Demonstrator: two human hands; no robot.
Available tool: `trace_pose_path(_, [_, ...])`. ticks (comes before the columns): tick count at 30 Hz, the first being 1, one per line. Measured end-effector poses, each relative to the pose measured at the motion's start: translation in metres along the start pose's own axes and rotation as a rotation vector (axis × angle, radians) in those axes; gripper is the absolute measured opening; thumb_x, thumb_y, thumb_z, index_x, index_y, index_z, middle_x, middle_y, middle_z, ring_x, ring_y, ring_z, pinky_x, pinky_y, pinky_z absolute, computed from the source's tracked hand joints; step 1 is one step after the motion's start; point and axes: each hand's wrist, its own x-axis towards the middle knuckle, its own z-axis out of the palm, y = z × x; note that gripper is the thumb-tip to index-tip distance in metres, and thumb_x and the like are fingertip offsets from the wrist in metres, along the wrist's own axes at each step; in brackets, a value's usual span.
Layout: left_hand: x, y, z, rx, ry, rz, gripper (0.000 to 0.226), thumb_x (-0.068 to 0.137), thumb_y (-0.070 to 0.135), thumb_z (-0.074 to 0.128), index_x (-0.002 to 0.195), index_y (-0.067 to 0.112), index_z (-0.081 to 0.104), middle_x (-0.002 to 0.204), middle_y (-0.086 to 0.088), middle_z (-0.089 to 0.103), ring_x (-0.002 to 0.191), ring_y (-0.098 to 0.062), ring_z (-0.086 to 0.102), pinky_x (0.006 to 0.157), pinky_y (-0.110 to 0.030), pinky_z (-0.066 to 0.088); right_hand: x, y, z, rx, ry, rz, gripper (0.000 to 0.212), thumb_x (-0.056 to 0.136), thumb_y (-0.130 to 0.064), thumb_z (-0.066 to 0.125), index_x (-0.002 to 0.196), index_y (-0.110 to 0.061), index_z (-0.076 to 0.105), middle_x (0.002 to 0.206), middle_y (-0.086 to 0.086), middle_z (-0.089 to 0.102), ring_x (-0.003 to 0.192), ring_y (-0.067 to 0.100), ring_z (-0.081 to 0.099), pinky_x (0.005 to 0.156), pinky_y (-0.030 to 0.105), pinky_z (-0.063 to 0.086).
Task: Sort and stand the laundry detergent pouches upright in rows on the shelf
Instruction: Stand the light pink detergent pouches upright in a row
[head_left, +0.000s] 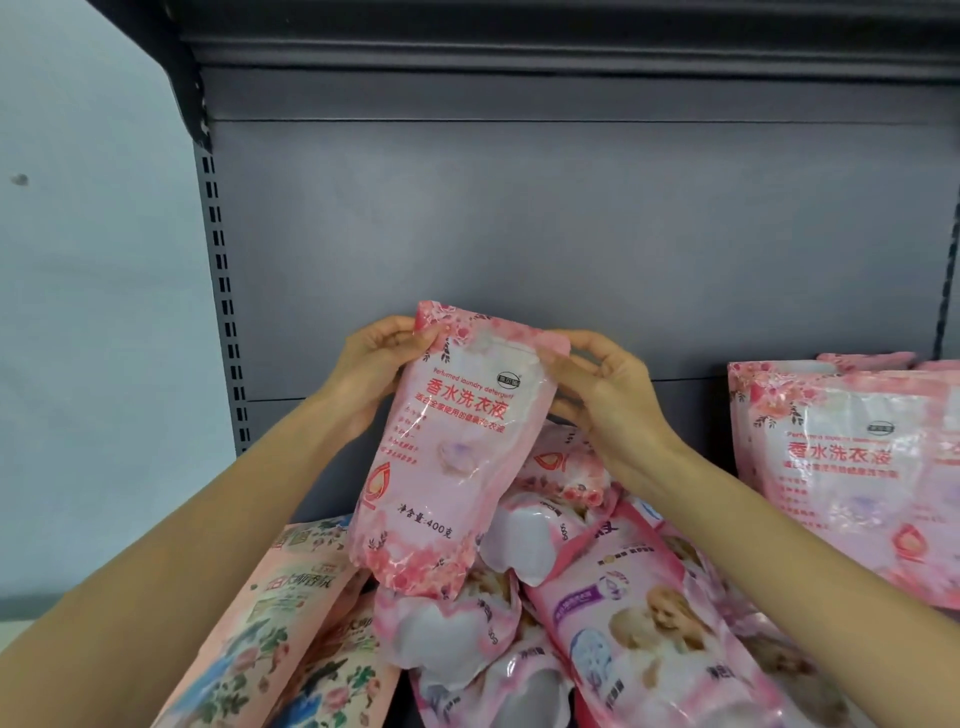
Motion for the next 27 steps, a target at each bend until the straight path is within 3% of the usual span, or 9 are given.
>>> trace_pose_path(3, [-0.005,0.012,0.001,-0.014,0.013,0.017,0.009,0.087,0.020,0.061,0.079,0.018,0.064,0.065,0.012,0.070,0.057,-0.003,0.065,0.049,-0.016,0.050,-0.008,0.000,0.001,-0.020,-0.010,0.078,0.014,0.088,-0.008,0.061,0.102,-0.007,0.062,0.097,0.008,0.073,0.088,0.022,0.070,0.077,0.032,0.058])
trace_pose_path(6, [-0.011,0.024,0.000,-0.036,-0.002,0.025,0.011,0.088,0.019,0.059,0.078,0.017,0.063,0.063,0.012,0.069,0.055,-0.001,0.064,0.048,-0.015,0.049,-0.019,0.004,0.003,-0.038,-0.085,0.193,0.027,0.086,-0.010,0.064,0.112,-0.004,0.061,0.101,0.009,0.072,0.087,0.021,0.071,0.070,0.029,0.059])
trace_pose_path(9, [-0.017,0.033,-0.001,-0.038,-0.019,0.024,0.010,0.087,0.022,0.060,0.079,0.018,0.064,0.065,0.011,0.070,0.058,-0.003,0.065,0.050,-0.016,0.050,-0.024,0.000,0.005,0.015,-0.071,0.225,0.020,0.085,-0.008,0.063,0.105,-0.005,0.064,0.094,0.006,0.074,0.080,0.017,0.072,0.065,0.026,0.058])
trace_pose_path(14, [-0.024,0.044,-0.001,-0.096,-0.028,0.006,0.008,0.086,0.019,0.061,0.081,0.016,0.066,0.070,0.008,0.072,0.064,-0.005,0.067,0.056,-0.018,0.053,-0.021,-0.012,0.003,-0.007,-0.055,0.187,0.009,0.085,-0.012,0.064,0.093,-0.010,0.066,0.089,0.005,0.074,0.078,0.018,0.071,0.073,0.030,0.059])
trace_pose_path(22, [-0.034,0.043,0.011,-0.094,0.008,-0.008,0.007,0.086,0.021,0.061,0.086,0.016,0.066,0.075,0.006,0.072,0.069,-0.008,0.067,0.061,-0.020,0.055,-0.013,-0.028,-0.011,-0.067,0.018,0.094,0.004,0.084,-0.010,0.066,0.086,-0.007,0.066,0.083,0.006,0.074,0.072,0.018,0.071,0.063,0.027,0.058])
trace_pose_path(27, [-0.058,0.025,0.021,-0.013,-0.121,-0.180,0.033,0.076,0.034,0.063,0.099,0.011,0.068,0.096,-0.003,0.073,0.089,-0.017,0.070,0.069,-0.024,0.058,-0.012,-0.032,-0.035,-0.094,-0.031,0.097,0.008,0.083,-0.009,0.067,0.088,-0.004,0.066,0.087,0.010,0.074,0.075,0.021,0.071,0.062,0.027,0.058])
